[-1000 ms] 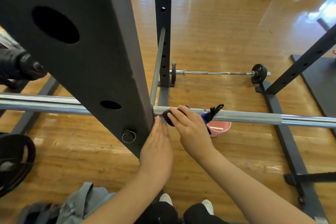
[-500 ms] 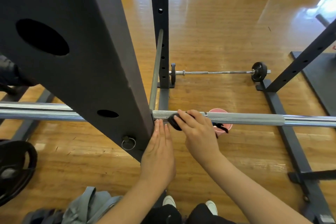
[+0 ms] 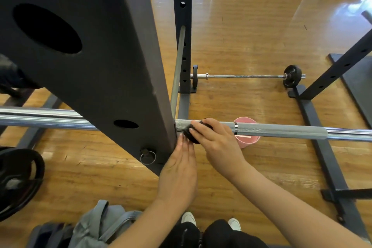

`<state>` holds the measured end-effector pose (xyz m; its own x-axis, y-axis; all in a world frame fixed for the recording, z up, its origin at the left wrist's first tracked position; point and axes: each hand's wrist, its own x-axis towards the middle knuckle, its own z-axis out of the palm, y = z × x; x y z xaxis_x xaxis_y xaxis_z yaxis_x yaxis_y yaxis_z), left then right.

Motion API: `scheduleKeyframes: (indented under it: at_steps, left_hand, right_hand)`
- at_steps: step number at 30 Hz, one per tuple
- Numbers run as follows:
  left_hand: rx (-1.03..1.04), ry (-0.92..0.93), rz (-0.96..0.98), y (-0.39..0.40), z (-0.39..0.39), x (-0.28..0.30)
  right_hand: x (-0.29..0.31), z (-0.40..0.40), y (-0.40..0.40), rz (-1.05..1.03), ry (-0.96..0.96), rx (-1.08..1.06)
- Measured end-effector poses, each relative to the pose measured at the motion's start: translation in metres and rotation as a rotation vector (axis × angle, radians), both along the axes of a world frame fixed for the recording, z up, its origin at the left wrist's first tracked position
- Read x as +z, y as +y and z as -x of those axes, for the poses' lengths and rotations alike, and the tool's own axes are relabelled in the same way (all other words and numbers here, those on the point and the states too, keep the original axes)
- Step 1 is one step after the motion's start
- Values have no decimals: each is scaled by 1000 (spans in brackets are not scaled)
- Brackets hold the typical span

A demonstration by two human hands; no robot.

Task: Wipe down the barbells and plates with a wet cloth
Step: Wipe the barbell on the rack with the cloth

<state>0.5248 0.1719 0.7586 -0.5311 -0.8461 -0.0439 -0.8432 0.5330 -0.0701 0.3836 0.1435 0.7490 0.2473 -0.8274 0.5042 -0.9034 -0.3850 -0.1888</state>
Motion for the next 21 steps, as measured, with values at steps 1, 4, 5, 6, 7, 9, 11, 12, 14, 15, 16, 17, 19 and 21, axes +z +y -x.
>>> scheduleKeyframes:
  at_steps: [1, 4, 5, 6, 7, 9, 11, 12, 14, 15, 16, 17, 19, 21]
  left_hand:
    - [-4, 9, 25, 0, -1, 0]
    - [-28, 19, 53, -2, -3, -1]
    - [-36, 11, 39, -2, -3, -1]
    - [-36, -3, 13, -2, -2, 0]
    - [-28, -19, -16, -3, -1, 0]
    - [-21, -21, -39, -2, 1, -1]
    - [-17, 1, -32, -1, 0, -2]
    - [-16, 12, -16, -2, -1, -3]
    - [-14, 27, 3, -2, -3, -6]
    - [-11, 31, 5, -2, -2, -7]
    - [-6, 32, 4, -2, -2, -7]
    - [-1, 33, 1, -1, -1, -6]
    - [7, 42, -1, -1, 1, -3]
    - [9, 13, 18, 0, 3, 1]
  right_hand:
    - [0, 6, 3, 10, 0, -18]
    - [0, 11, 6, 43, 14, -54]
    - [1, 8, 2, 40, 10, -49]
    - [0, 2, -2, 25, 9, -31]
    - [-1, -5, -6, -5, 11, 1]
    - [-3, -13, -10, -40, 38, 54]
    - [-4, -2, -7, -12, 106, 67]
    - [-4, 9, -3, 17, 134, 58]
    - [-3, 27, 7, 42, 113, 30]
    - [-2, 32, 10, 48, 94, 13]
    - [1, 31, 10, 59, 74, -2]
    - [3, 26, 8, 65, 51, -11]
    - [7, 7, -1, 70, 17, 1]
    - [5, -5, -8, 42, 51, 19]
